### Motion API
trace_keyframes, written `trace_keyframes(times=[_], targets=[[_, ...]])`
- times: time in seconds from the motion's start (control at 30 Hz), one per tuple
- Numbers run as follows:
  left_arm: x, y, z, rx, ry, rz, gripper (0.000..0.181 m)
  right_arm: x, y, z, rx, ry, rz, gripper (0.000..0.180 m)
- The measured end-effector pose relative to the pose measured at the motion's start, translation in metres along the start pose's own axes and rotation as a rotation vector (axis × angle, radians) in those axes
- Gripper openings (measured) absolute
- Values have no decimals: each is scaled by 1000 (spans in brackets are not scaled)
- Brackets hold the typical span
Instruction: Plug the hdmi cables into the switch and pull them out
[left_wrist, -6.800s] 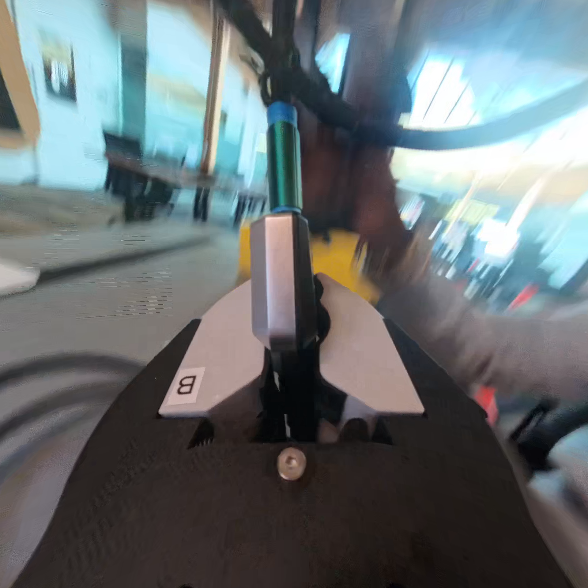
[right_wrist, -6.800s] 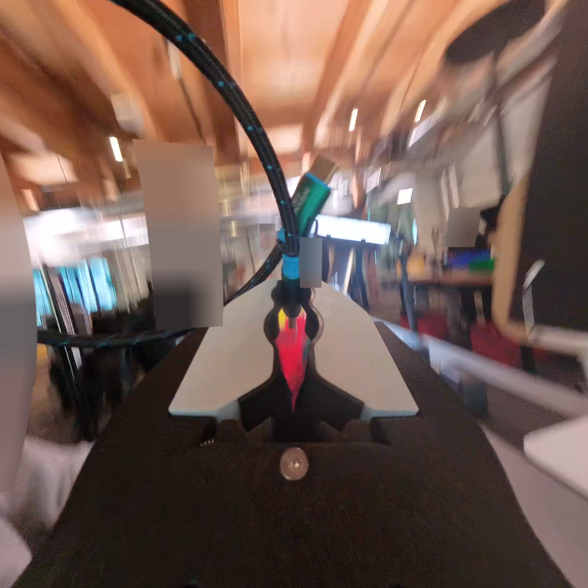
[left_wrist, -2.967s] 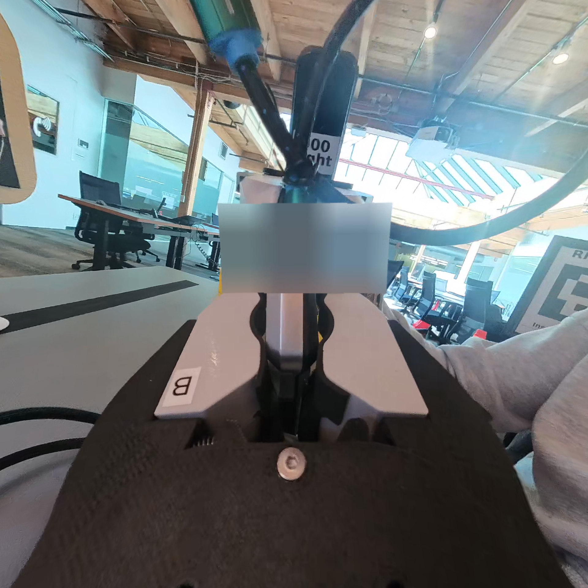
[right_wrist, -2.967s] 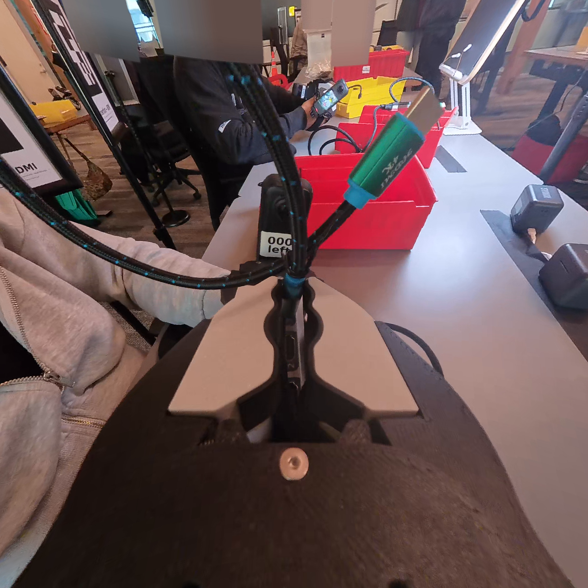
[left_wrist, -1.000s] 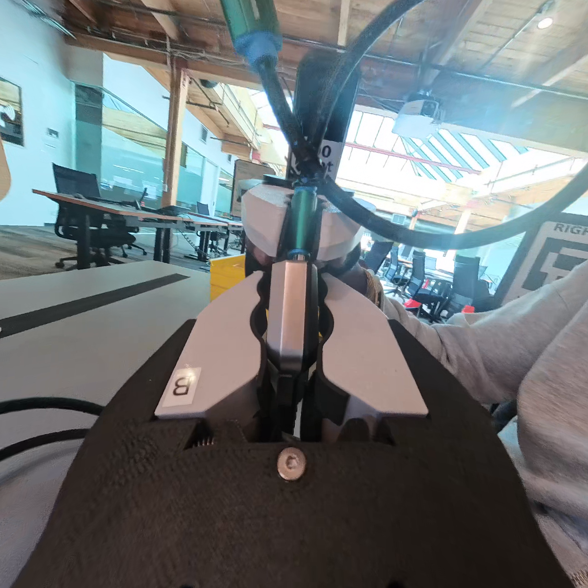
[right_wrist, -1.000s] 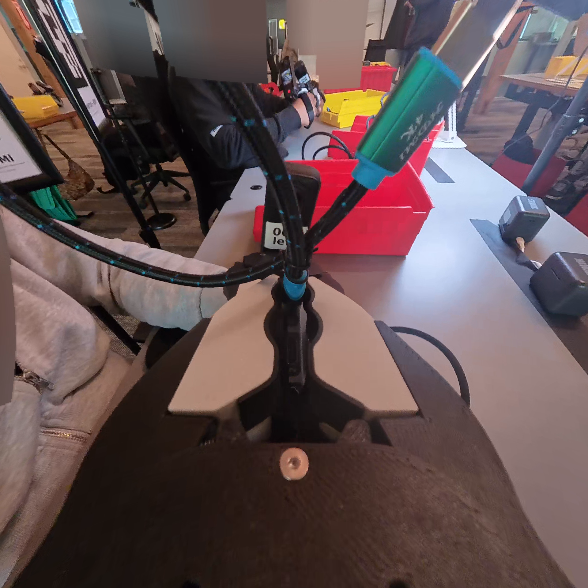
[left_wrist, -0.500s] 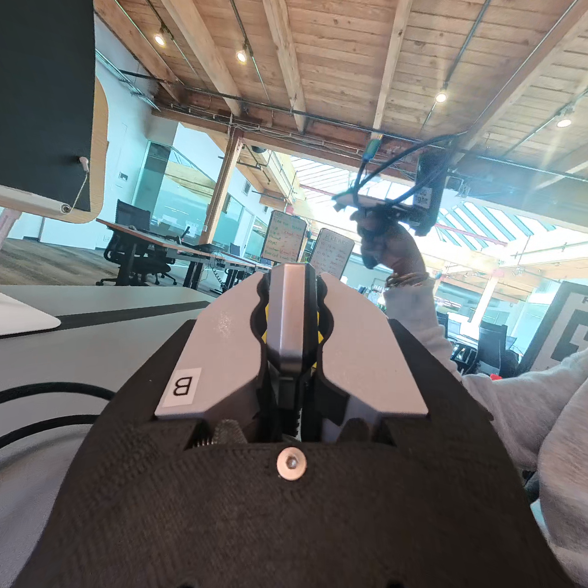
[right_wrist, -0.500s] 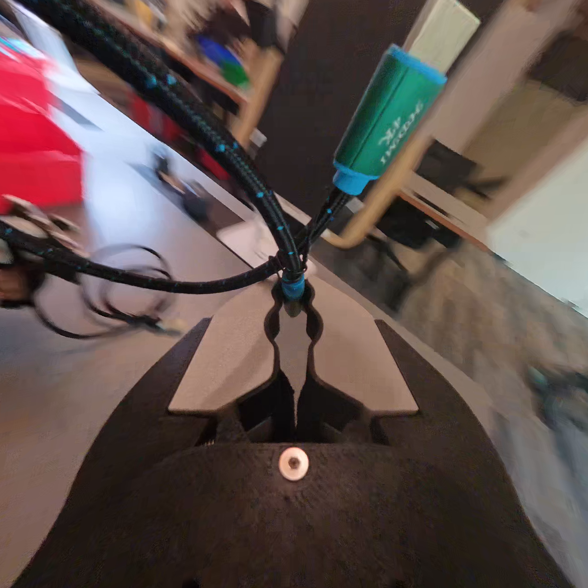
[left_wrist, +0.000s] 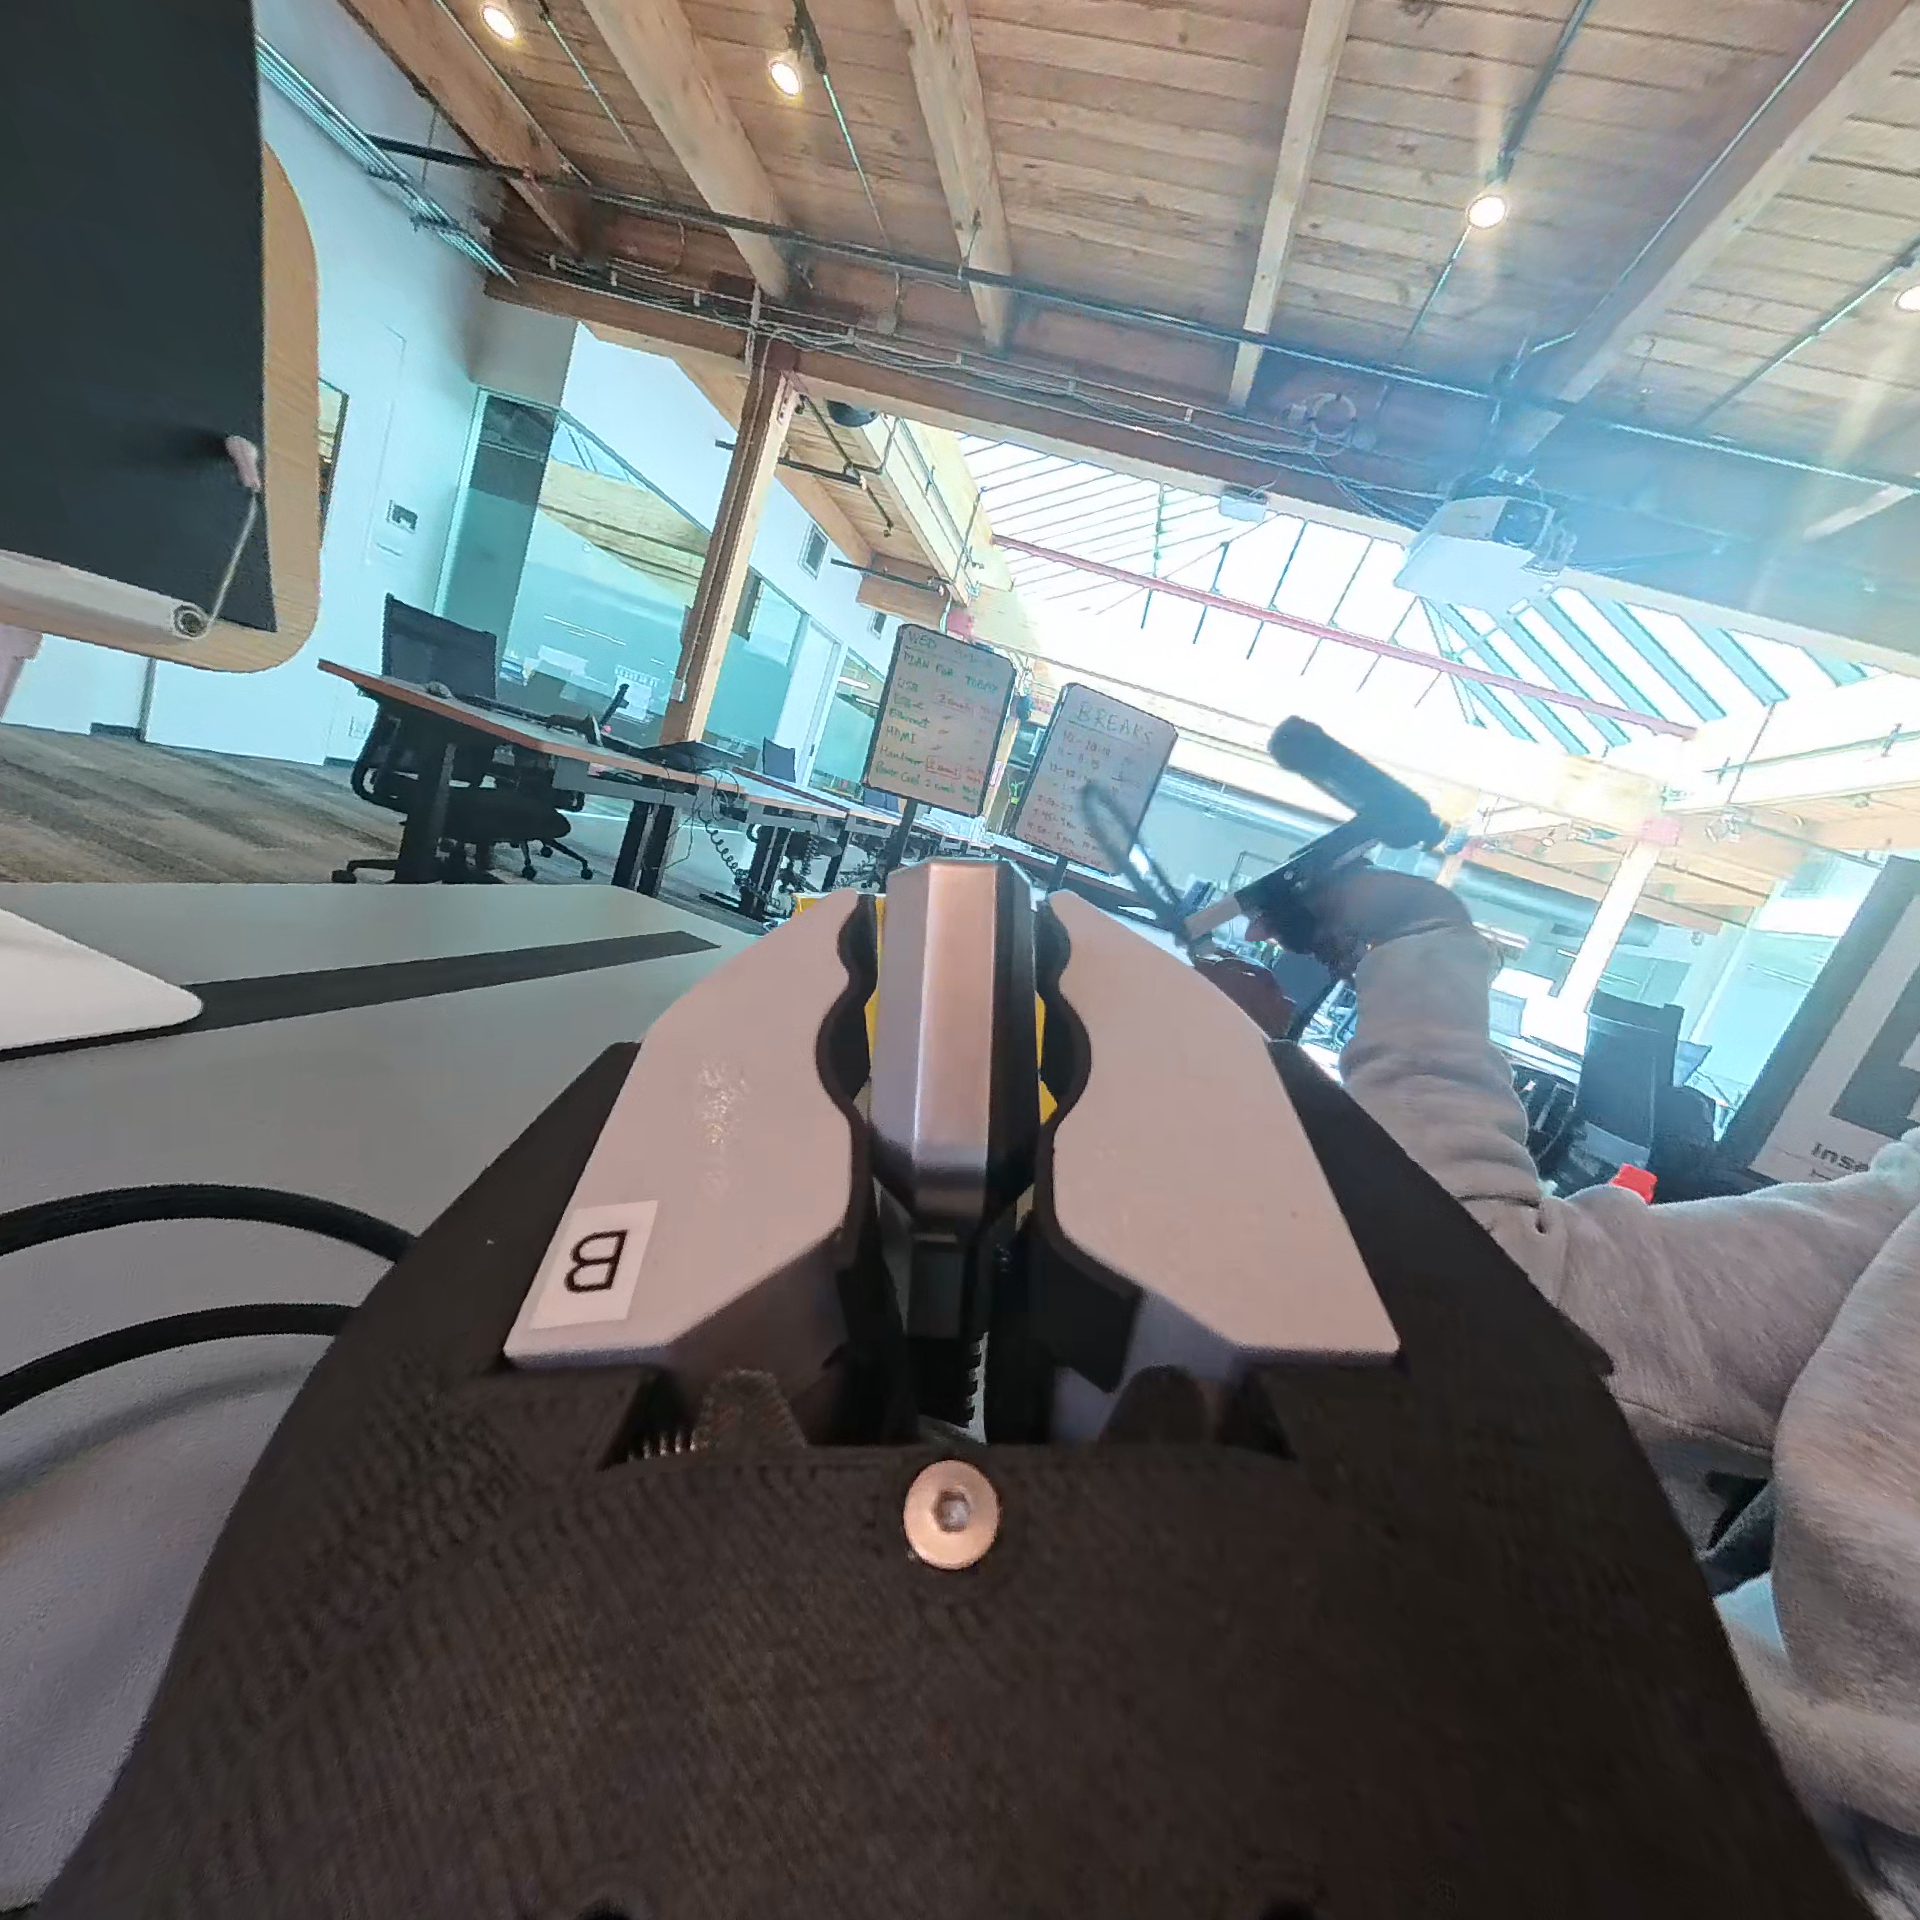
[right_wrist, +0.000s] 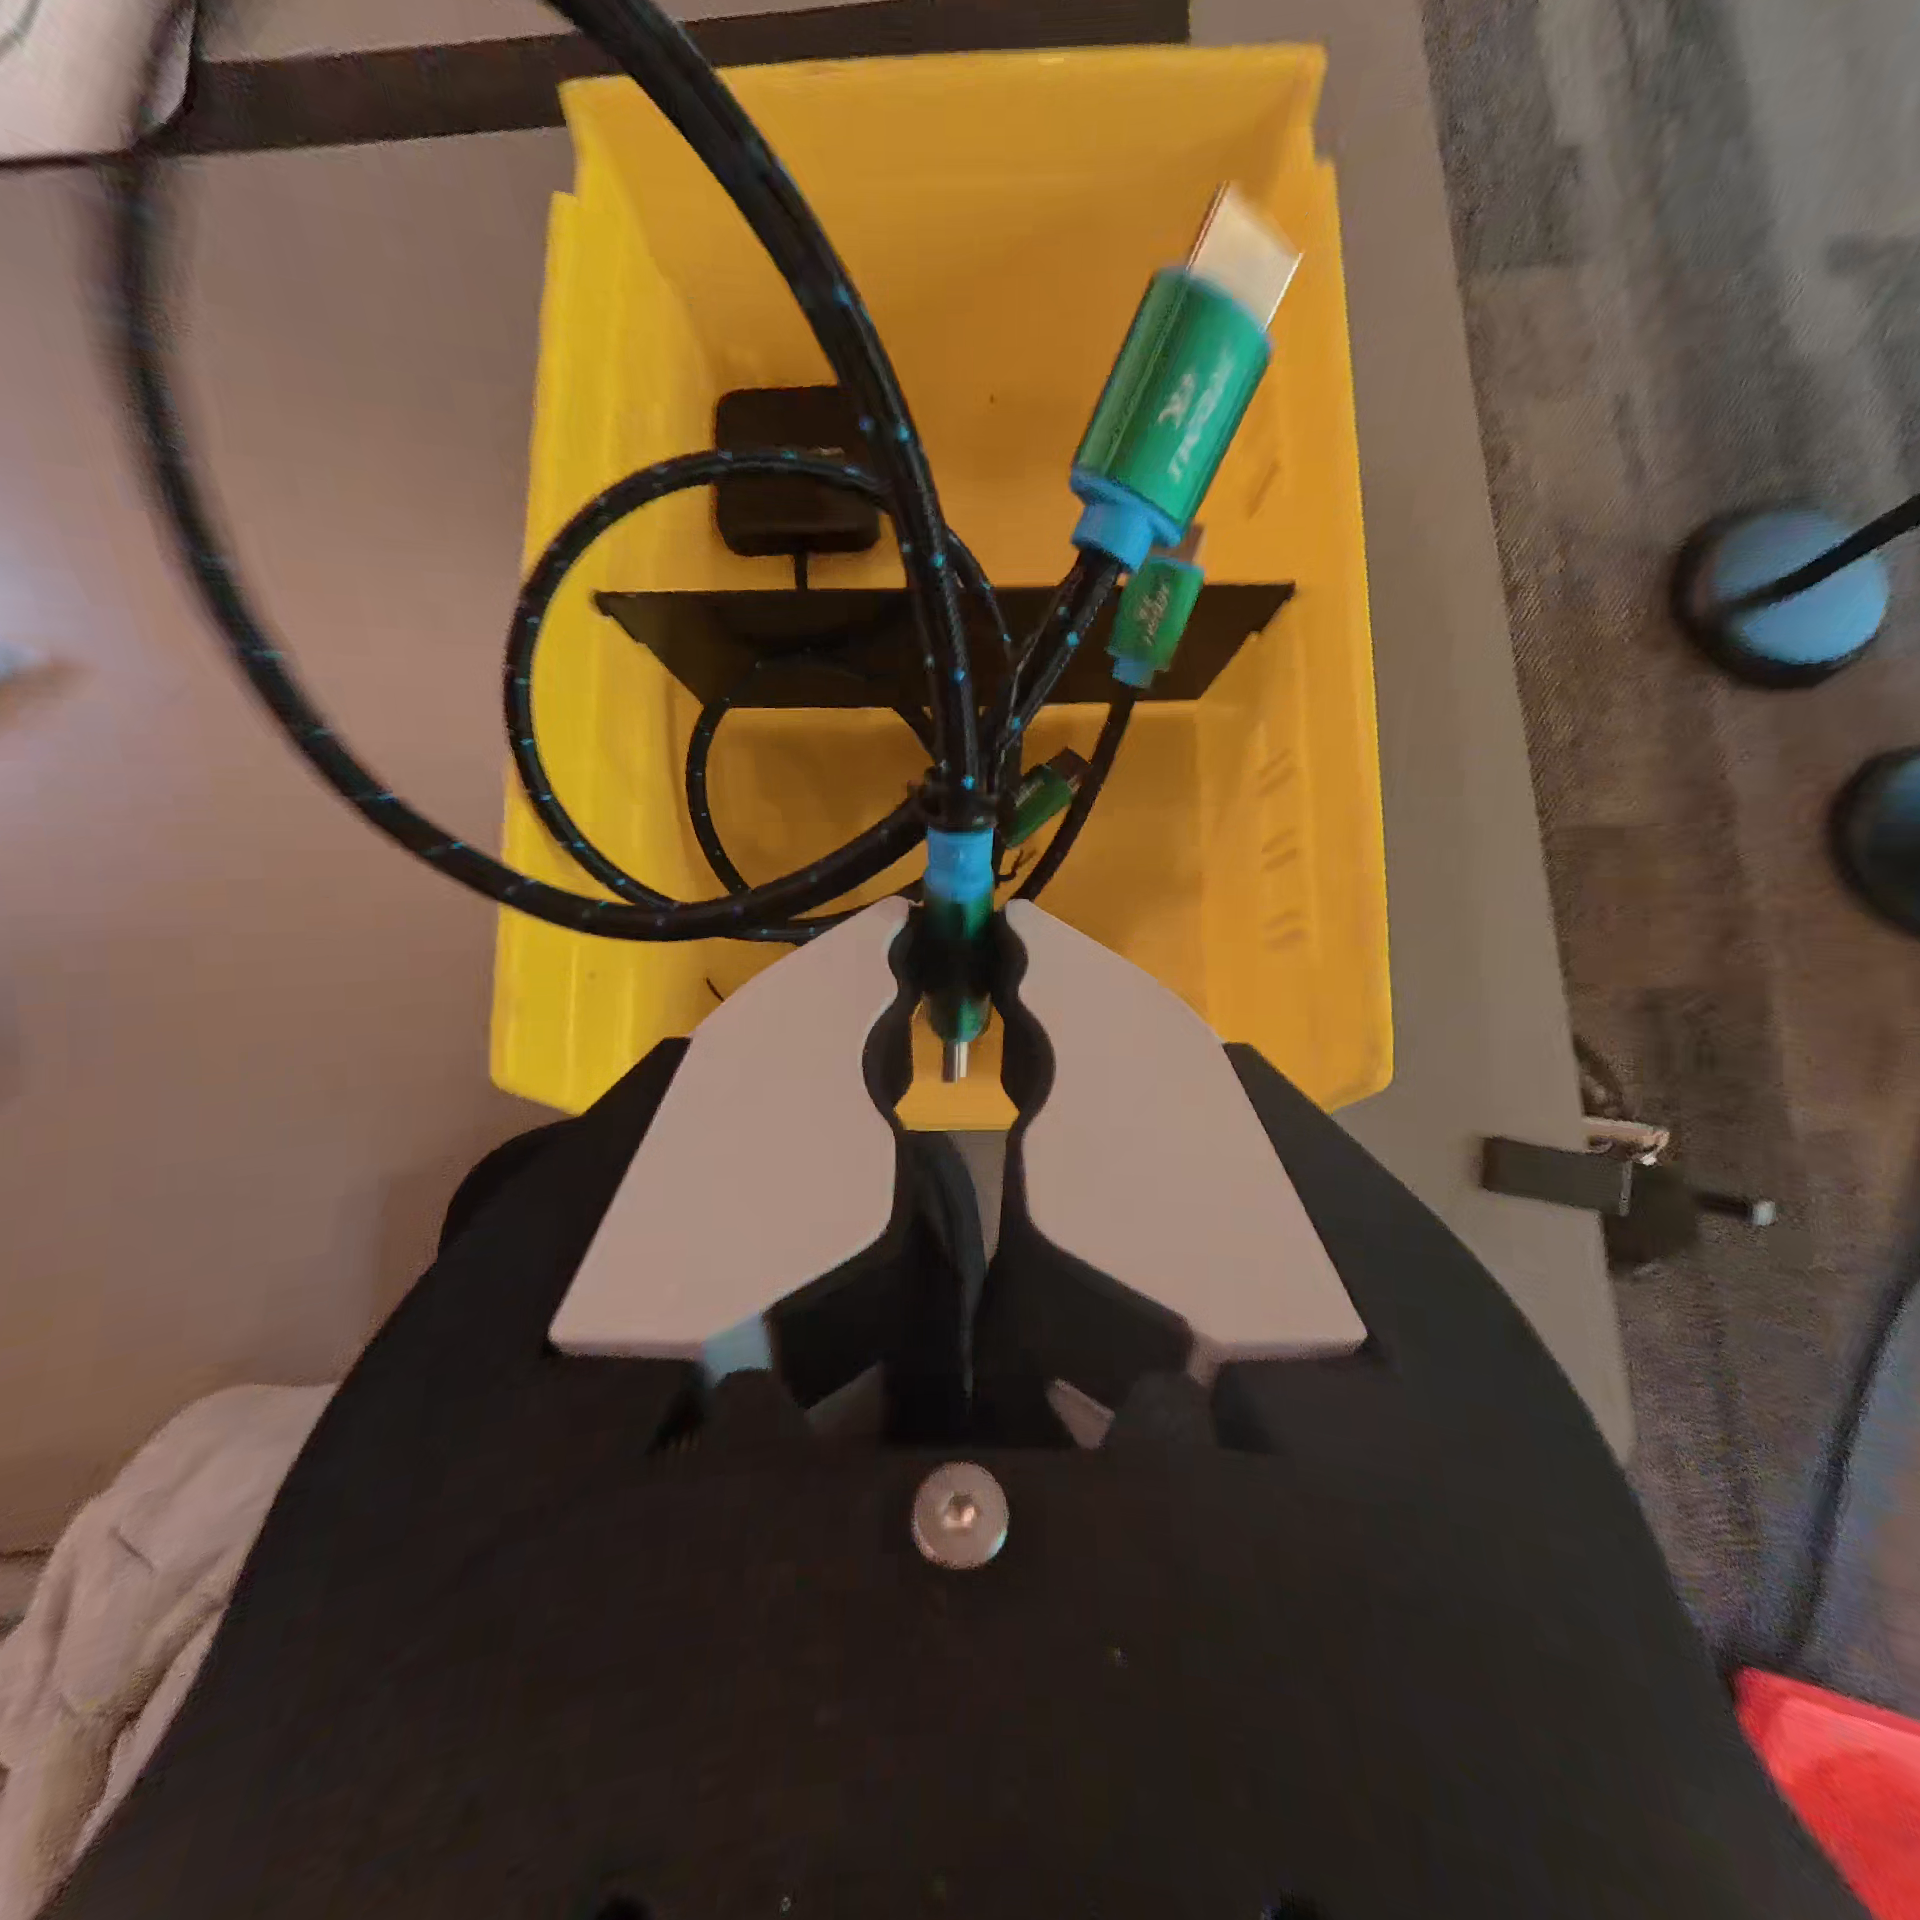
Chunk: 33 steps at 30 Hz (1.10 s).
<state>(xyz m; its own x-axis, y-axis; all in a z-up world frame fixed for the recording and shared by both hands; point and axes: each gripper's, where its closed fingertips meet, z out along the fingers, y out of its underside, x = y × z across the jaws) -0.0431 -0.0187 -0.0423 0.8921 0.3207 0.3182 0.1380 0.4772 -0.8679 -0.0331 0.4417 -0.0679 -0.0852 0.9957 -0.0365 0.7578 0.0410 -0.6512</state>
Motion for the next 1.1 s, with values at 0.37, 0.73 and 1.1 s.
trace_keyframes(times=[0.37,0.73,1.1], targets=[[-2,4,1,-23,-5,-8,28,5,31,45,-180,-178,223,23],[4,-6,0,42,44,-20,28,-29,-81,-31,487,-178,-119,46],[11,-58,-24,301,102,-28,28,-351,-78,-97,972,-1195,-1139,102]])
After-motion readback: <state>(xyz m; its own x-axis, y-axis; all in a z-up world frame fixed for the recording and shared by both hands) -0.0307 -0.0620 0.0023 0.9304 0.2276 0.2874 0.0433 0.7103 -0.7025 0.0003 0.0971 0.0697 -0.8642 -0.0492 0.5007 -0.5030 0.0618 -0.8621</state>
